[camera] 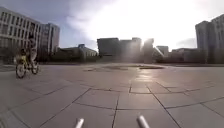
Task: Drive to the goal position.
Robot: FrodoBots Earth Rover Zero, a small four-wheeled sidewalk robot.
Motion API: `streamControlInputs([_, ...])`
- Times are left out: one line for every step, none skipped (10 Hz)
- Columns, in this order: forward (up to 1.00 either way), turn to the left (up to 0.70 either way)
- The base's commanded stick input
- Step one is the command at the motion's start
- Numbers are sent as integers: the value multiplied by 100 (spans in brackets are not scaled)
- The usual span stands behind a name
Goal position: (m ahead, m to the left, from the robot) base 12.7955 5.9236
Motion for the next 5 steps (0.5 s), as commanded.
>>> streamControlInputs([0, 45])
streamControlInputs([12, 43])
streamControlInputs([62, 34])
streamControlInputs([100, 27])
streamControlInputs([100, 27])
